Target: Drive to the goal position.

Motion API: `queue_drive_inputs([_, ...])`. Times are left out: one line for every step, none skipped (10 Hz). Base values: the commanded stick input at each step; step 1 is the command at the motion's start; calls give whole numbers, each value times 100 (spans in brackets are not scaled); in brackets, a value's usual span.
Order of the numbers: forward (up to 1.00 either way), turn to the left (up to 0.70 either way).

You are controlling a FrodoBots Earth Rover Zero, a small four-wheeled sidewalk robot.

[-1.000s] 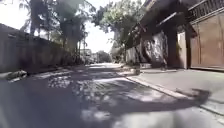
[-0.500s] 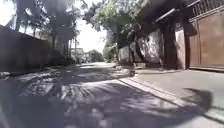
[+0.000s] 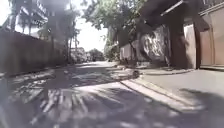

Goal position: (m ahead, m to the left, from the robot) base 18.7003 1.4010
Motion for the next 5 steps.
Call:
queue_drive_inputs([100, 9])
queue_drive_inputs([100, 9])
queue_drive_inputs([100, 9])
queue_drive_inputs([100, 9])
queue_drive_inputs([100, 9])
